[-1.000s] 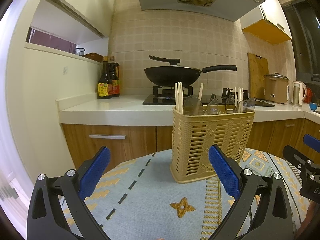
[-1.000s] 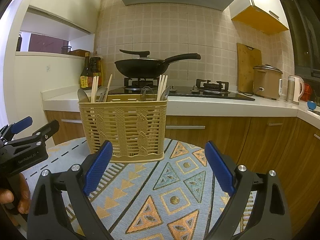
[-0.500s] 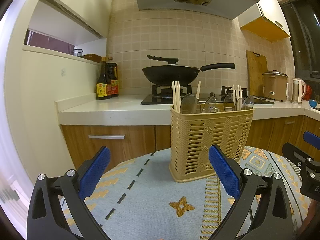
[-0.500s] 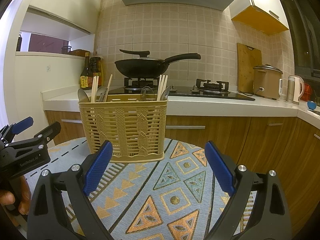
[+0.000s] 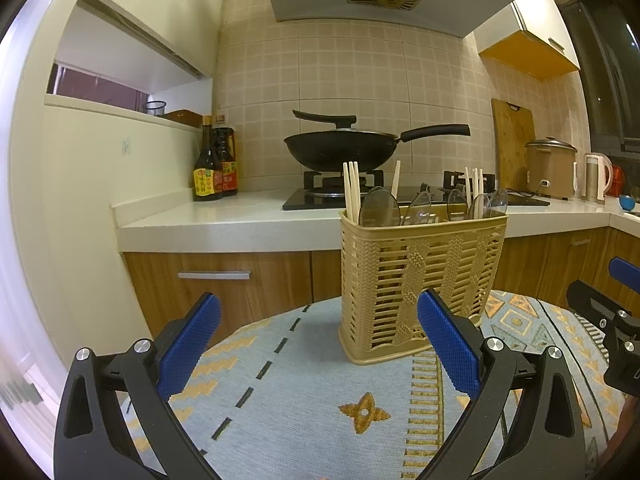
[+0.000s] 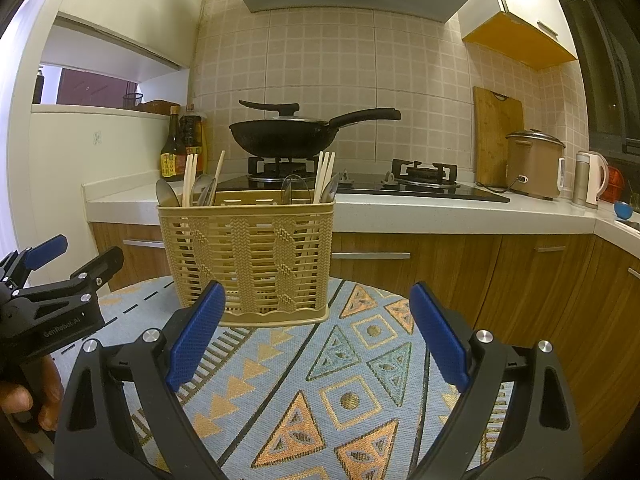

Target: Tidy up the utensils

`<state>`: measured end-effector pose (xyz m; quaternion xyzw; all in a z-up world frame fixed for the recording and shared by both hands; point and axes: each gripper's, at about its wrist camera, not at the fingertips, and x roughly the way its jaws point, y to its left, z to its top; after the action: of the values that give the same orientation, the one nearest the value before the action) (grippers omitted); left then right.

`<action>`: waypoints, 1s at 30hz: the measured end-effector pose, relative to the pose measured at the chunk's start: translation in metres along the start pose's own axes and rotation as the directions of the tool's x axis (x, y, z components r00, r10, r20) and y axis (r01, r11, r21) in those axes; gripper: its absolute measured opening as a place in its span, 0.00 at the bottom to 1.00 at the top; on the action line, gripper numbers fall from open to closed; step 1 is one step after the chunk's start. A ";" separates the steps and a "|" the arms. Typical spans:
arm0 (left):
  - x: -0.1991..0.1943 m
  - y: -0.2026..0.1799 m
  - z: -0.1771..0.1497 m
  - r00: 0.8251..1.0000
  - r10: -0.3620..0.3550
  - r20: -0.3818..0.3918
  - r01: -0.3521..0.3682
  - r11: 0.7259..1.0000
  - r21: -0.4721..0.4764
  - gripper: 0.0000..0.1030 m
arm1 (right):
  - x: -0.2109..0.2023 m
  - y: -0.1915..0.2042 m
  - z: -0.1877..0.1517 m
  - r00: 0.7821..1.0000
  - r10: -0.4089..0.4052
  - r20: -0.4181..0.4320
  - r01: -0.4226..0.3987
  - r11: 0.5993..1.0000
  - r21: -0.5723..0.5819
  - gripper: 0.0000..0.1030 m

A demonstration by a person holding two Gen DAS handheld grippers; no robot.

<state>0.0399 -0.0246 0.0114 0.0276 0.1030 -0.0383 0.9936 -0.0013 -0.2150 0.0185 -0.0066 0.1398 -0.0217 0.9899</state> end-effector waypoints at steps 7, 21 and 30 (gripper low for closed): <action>-0.001 -0.001 0.000 1.000 0.002 0.004 -0.002 1.000 0.011 0.93 | 0.000 0.000 0.000 1.000 0.001 0.001 -0.001 1.000 0.000 0.86; 0.000 -0.004 -0.001 1.000 0.002 0.004 -0.002 1.000 0.029 0.93 | -0.001 0.001 0.001 1.000 -0.001 0.004 0.001 1.000 -0.001 0.86; 0.000 -0.003 -0.001 1.000 0.003 0.006 -0.003 1.000 0.029 0.93 | -0.002 0.002 0.002 1.000 -0.001 0.004 0.001 1.000 -0.002 0.86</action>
<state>0.0396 -0.0279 0.0103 0.0419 0.0993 -0.0385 0.9934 -0.0025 -0.2132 0.0206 -0.0075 0.1377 -0.0221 0.9902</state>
